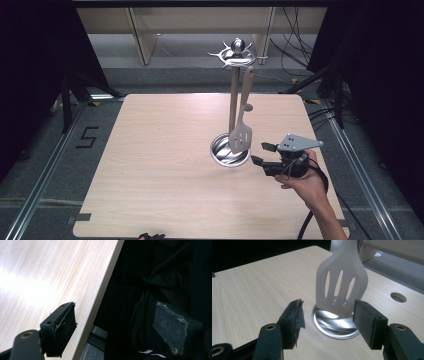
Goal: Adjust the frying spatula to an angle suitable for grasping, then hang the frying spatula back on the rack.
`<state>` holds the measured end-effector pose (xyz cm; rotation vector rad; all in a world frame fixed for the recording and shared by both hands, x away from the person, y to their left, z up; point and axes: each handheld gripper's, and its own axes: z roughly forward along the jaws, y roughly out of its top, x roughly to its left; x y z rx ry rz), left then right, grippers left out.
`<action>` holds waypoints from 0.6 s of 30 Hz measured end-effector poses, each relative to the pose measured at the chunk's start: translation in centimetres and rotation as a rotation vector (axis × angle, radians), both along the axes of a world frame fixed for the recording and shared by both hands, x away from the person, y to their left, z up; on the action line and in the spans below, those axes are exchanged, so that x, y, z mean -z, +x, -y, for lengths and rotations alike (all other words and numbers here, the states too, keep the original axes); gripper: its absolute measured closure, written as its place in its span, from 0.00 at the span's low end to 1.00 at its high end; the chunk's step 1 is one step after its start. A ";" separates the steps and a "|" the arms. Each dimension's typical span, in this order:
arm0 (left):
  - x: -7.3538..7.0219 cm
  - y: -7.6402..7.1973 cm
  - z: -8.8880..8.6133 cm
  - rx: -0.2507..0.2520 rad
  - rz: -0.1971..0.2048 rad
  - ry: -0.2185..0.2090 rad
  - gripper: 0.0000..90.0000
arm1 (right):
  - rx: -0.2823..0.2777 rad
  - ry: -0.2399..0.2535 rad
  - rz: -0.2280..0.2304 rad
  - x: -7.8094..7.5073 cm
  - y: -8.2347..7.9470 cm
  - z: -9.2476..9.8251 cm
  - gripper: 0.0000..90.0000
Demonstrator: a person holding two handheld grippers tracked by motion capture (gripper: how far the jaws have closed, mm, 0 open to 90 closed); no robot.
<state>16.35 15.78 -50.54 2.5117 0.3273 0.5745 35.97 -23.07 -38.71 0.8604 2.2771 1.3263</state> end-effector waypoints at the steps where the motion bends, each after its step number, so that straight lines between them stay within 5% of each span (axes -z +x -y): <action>1: 0.0 0.0 0.0 0.000 0.000 0.000 0.19 | 0.000 0.000 0.000 0.0 0.0 0.0 0.46; 18: -0.1 -0.1 -0.1 -0.002 -0.003 0.006 0.19 | -0.031 -0.036 -0.027 1.4 -0.6 0.0 0.46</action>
